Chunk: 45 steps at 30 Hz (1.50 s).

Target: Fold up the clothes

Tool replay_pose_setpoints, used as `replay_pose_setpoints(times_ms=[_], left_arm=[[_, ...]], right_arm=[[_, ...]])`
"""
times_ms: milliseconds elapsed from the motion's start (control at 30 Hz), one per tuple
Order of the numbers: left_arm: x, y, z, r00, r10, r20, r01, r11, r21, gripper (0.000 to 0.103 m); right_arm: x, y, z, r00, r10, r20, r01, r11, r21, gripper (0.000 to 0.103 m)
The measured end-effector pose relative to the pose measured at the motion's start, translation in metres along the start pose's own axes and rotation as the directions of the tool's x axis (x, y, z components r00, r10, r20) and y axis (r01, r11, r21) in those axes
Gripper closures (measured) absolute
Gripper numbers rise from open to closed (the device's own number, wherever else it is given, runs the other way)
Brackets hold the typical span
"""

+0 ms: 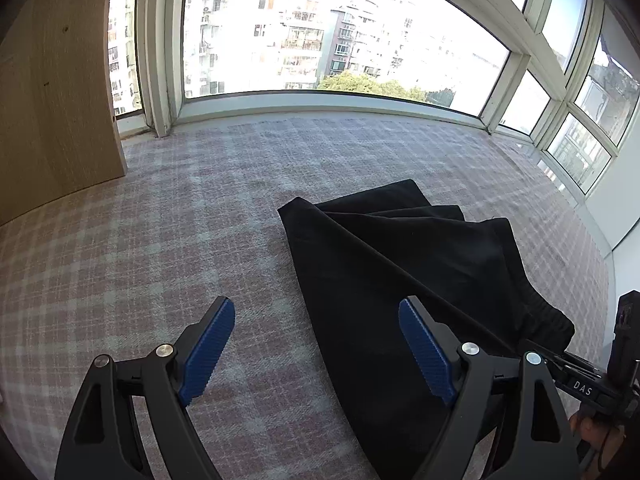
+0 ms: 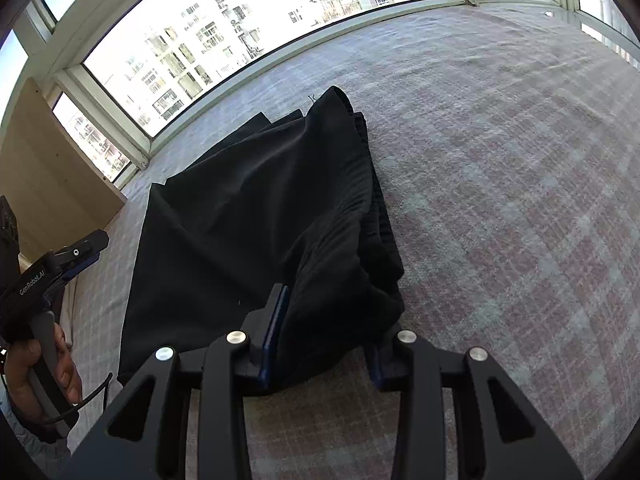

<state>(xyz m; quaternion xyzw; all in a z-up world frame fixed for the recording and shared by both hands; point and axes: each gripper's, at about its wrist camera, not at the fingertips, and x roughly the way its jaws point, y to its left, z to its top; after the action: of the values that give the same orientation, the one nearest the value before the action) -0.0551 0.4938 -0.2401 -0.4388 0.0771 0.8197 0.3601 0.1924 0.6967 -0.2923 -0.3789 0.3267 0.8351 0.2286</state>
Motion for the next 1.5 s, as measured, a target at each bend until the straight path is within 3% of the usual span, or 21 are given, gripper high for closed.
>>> replay_pose_setpoints(times_ms=[267, 367, 500, 667, 733, 800, 900, 1000, 1033, 1067, 1100, 1200, 1500], left_arm=[[0.01, 0.003, 0.002, 1.0, 0.007, -0.012, -0.008, 0.999, -0.05, 0.019], [0.006, 0.005, 0.0, 1.0, 0.012, -0.005, -0.012, 0.998, -0.055, 0.019], [-0.001, 0.007, -0.001, 0.999, 0.033, -0.001, -0.033, 0.998, -0.059, 0.019], [-0.015, 0.008, -0.002, 0.998, 0.064, 0.016, -0.062, 0.994, -0.092, 0.019], [-0.02, 0.008, -0.002, 0.997, 0.078, 0.021, -0.076, 0.992, -0.103, 0.019], [-0.024, 0.008, -0.004, 0.995, 0.094, 0.024, -0.091, 0.99, -0.108, 0.019], [-0.026, 0.008, -0.007, 0.994, 0.108, 0.018, -0.105, 0.989, -0.108, 0.019], [-0.026, 0.007, -0.01, 0.993, 0.117, 0.015, -0.114, 0.987, -0.113, 0.019], [-0.026, 0.007, -0.01, 0.993, 0.117, 0.014, -0.114, 0.987, -0.116, 0.019], [-0.025, 0.007, -0.01, 0.993, 0.117, 0.013, -0.114, 0.986, -0.118, 0.019], [-0.024, 0.006, -0.01, 0.993, 0.116, 0.012, -0.114, 0.986, -0.119, 0.019], [-0.023, 0.002, -0.011, 0.993, 0.114, 0.012, -0.112, 0.987, -0.115, 0.019], [-0.027, 0.009, -0.015, 0.99, 0.137, 0.014, -0.134, 0.983, -0.126, 0.019]], right_arm=[[-0.017, -0.005, -0.013, 0.997, 0.007, -0.075, -0.012, 0.997, -0.074, 0.063], [-0.04, -0.025, -0.014, 0.999, -0.007, -0.053, 0.003, 0.997, -0.081, 0.062], [-0.046, -0.038, 0.032, 0.999, 0.035, -0.024, -0.038, 0.993, -0.116, 0.061], [0.003, -0.021, 0.102, 0.994, 0.087, -0.066, -0.1, 0.97, -0.221, 0.061], [0.026, -0.021, 0.117, 0.989, 0.104, -0.105, -0.125, 0.97, -0.21, 0.061], [0.044, -0.021, 0.125, 0.974, 0.173, -0.149, -0.198, 0.964, -0.178, 0.061], [0.065, -0.027, 0.131, 0.96, 0.223, -0.17, -0.245, 0.962, -0.121, 0.06], [0.075, -0.033, 0.139, 0.939, 0.31, -0.146, -0.319, 0.947, -0.044, 0.058], [0.08, -0.03, 0.14, 0.923, 0.348, -0.161, -0.359, 0.933, -0.04, 0.058], [0.085, -0.027, 0.142, 0.907, 0.383, -0.176, -0.395, 0.918, -0.039, 0.066], [0.087, -0.019, 0.141, 0.908, 0.376, -0.182, -0.396, 0.914, -0.085, 0.079], [0.092, 0.006, 0.14, 0.914, 0.354, -0.2, -0.393, 0.893, -0.219, 0.08], [0.084, 0.058, 0.173, 0.902, 0.397, -0.168, -0.431, 0.818, -0.381, 0.081]])
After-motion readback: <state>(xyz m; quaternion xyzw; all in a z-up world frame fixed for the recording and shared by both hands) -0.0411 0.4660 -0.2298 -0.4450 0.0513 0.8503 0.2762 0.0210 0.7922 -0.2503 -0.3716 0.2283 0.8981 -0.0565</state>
